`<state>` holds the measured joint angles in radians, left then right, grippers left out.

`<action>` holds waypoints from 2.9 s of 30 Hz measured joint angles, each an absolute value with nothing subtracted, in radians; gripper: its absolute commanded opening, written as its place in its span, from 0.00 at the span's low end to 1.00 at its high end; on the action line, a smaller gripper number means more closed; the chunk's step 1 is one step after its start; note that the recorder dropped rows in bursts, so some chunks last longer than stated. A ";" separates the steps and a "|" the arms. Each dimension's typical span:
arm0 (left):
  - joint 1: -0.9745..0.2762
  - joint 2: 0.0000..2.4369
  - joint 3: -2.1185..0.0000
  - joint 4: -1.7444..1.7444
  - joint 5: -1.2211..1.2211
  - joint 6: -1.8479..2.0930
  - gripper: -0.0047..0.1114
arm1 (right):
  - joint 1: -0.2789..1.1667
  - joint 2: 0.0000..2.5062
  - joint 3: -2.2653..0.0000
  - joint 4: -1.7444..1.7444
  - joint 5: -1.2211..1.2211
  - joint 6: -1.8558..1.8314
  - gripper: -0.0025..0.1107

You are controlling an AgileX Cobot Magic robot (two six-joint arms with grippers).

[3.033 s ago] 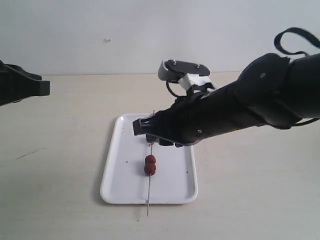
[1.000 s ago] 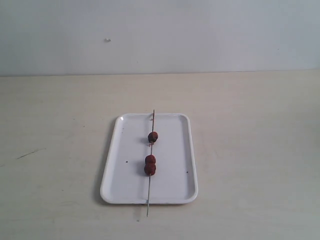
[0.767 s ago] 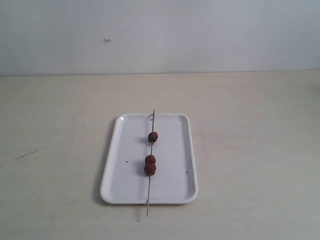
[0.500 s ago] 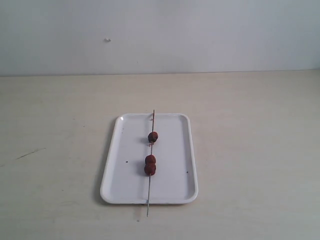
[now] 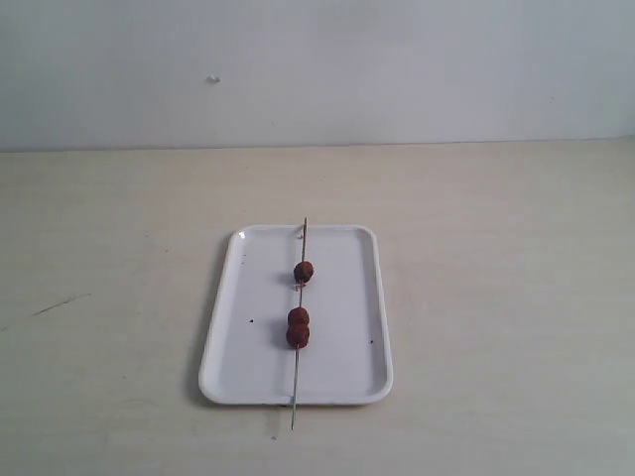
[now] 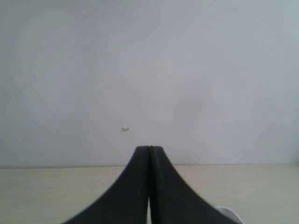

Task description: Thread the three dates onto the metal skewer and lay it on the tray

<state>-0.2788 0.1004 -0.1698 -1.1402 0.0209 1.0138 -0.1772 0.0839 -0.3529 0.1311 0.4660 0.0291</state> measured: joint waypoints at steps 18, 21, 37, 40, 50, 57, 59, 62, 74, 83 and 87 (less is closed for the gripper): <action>-0.279 0.100 -0.170 -1.140 0.021 1.014 0.04 | -0.194 0.006 -0.006 -0.130 0.338 0.271 0.02; -0.279 0.100 -0.170 -1.140 0.021 1.014 0.04 | -0.194 0.006 -0.005 -0.130 0.331 0.273 0.02; -0.279 0.100 -0.170 -1.140 0.021 1.014 0.04 | -0.194 0.006 -0.005 -0.130 0.324 0.280 0.02; -0.279 0.100 -0.170 -1.140 0.021 1.014 0.04 | -0.194 0.006 -0.005 -0.130 0.324 0.280 0.02; -0.244 0.096 -0.170 -1.037 0.025 1.069 0.04 | -0.194 0.006 -0.005 -0.130 0.324 0.283 0.02; -0.066 0.043 -0.168 -1.027 0.027 1.073 0.04 | -0.194 0.006 -0.005 -0.130 0.324 0.283 0.02; -0.043 0.040 -0.168 -1.027 0.027 1.069 0.04 | -0.194 0.006 -0.005 -0.130 0.324 0.283 0.02; -0.035 0.040 -0.168 -1.027 0.034 1.058 0.04 | -0.194 0.006 -0.005 -0.130 0.324 0.283 0.02; -0.034 0.040 -0.167 -1.017 0.076 0.944 0.04 | -0.194 0.006 -0.005 -0.130 0.324 0.283 0.02; -0.034 0.040 -0.086 -0.250 0.137 0.165 0.04 | -0.194 0.006 -0.005 -0.130 0.324 0.283 0.02; -0.034 0.040 -0.031 -0.135 0.149 0.040 0.04 | -0.194 0.006 -0.005 -0.130 0.324 0.283 0.02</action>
